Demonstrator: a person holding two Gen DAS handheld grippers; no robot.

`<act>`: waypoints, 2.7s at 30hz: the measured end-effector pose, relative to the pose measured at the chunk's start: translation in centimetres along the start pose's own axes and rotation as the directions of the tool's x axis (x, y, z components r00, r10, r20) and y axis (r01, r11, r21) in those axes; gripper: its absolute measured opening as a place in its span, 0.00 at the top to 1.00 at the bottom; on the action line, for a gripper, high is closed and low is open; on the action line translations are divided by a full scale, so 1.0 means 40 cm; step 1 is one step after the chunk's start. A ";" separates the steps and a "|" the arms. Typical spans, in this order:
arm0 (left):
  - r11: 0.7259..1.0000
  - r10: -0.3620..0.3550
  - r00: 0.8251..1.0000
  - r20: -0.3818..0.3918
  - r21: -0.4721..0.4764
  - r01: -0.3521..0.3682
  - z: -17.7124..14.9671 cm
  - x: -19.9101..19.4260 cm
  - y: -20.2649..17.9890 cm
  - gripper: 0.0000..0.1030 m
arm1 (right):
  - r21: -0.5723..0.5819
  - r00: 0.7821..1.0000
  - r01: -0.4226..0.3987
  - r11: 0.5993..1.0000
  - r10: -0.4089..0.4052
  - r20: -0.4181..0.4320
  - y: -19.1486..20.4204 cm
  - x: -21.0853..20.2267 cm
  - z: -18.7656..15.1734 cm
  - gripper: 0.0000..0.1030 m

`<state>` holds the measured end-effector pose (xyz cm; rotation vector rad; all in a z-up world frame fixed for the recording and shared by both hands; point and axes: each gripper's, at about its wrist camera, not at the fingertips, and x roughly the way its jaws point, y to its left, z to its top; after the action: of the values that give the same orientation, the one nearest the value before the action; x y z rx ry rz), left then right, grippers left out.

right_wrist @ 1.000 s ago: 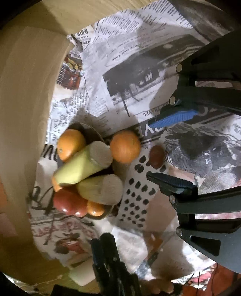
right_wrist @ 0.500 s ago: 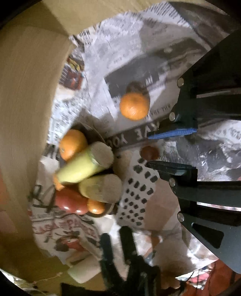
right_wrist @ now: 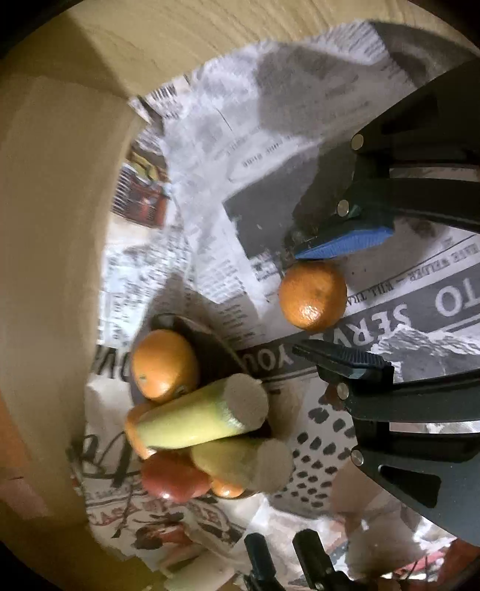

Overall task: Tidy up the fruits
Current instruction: 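Grasp another small mandarin from the newspaper with the right tool, then place the mandarin on the plate with the right tool and open it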

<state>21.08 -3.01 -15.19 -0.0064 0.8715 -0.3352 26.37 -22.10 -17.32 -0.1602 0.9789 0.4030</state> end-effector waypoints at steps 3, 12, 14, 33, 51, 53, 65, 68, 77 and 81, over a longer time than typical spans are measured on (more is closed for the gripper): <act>1.000 -0.016 1.000 -0.016 0.018 0.016 0.009 0.020 -0.030 0.36 | -0.001 1.000 -0.013 1.000 0.013 0.005 0.002 -0.003 -0.009 0.66; 0.992 -0.068 0.995 -0.071 0.103 0.075 0.041 0.098 -0.178 0.46 | 0.017 0.991 -0.005 1.000 0.003 0.136 0.006 -0.138 -0.077 0.66; 0.990 -0.076 0.993 -0.091 0.113 0.086 0.049 0.119 -0.204 0.51 | 0.020 0.987 -0.009 1.000 0.005 0.160 0.003 -0.165 -0.092 0.66; 0.989 -0.008 0.992 -0.128 0.144 0.026 0.070 0.204 -0.236 0.83 | 0.077 0.972 -0.080 0.994 0.061 0.226 -0.057 -0.208 -0.132 0.65; 0.999 0.015 0.999 0.051 -0.031 -0.013 0.135 -0.030 0.029 0.83 | -0.031 0.967 -0.094 0.995 0.099 0.234 0.051 -0.185 -0.017 0.65; 0.998 0.048 0.997 0.061 -0.050 -0.045 0.142 -0.038 0.070 0.83 | -0.045 0.967 -0.096 0.994 0.104 0.231 0.069 -0.177 -0.001 0.65; 0.988 0.121 0.992 0.027 -0.100 -0.118 0.183 0.051 0.209 0.83 | -0.127 0.976 -0.135 0.983 0.153 0.152 0.155 -0.078 0.075 0.65; 0.989 0.108 0.994 0.013 -0.106 -0.106 0.193 0.082 0.219 0.83 | -0.148 0.980 -0.139 0.979 0.158 0.122 0.174 -0.049 0.090 0.65; 0.987 0.075 0.997 0.000 -0.142 -0.074 0.204 0.117 0.242 0.72 | -0.239 0.981 -0.133 0.962 0.163 0.107 0.240 -0.012 0.124 0.65; 0.987 0.077 0.997 0.003 -0.143 -0.076 0.202 0.109 0.245 0.65 | -0.257 0.980 -0.120 0.959 0.156 0.123 0.255 -0.006 0.126 0.65</act>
<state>32.54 3.96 -14.63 -0.1069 0.8836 -0.1999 26.05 -11.28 -13.85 -0.2869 0.7988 0.6584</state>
